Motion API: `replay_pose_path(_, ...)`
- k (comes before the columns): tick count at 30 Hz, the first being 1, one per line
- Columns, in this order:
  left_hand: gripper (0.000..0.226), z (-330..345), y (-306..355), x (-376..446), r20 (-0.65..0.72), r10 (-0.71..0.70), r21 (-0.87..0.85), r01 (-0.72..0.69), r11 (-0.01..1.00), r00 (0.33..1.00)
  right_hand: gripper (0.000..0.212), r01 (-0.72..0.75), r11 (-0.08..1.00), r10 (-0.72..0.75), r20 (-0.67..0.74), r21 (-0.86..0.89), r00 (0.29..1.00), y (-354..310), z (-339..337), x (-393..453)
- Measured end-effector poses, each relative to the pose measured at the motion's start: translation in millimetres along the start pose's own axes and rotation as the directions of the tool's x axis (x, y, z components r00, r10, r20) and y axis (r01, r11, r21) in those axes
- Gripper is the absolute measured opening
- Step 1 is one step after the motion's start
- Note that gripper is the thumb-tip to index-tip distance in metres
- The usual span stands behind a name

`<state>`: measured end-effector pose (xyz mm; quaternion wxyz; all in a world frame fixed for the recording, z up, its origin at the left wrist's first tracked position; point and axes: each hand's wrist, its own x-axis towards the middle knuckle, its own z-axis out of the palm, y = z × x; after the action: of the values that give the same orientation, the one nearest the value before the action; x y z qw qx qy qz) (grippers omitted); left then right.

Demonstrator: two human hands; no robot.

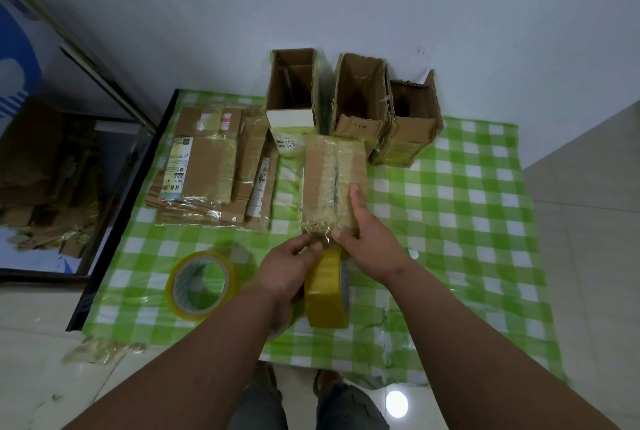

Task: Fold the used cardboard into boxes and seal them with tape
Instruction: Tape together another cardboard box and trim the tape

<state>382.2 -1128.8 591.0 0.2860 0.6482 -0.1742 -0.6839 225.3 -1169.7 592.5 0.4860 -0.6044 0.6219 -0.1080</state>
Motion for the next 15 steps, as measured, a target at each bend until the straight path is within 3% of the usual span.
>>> replay_pose_path(3,0.028,4.4,-0.7,2.4,0.007,-0.012,-0.004,0.012,1.000,1.000,0.086,-0.015,1.000,0.015,-0.010,0.004,1.000,1.3,-1.0,0.7)
replay_pose_path(8,0.020,8.1,-5.9,2.7,-0.033,0.057,0.129,-0.053,0.990,0.998,0.083,-0.031,0.999,0.032,-0.036,0.043,0.999,1.1,-0.6,-0.8)
replay_pose_path(12,0.025,1.2,-7.5,-0.7,0.103,-0.054,-0.133,0.067,0.989,0.993,0.082,-0.026,0.998,0.028,-0.040,0.065,0.999,0.1,0.3,-1.2)
replay_pose_path(15,0.027,2.2,-3.7,3.8,0.134,-0.057,-0.071,0.067,0.995,0.989,0.081,-0.022,0.993,0.033,-0.089,0.120,0.995,0.5,1.8,-2.9)
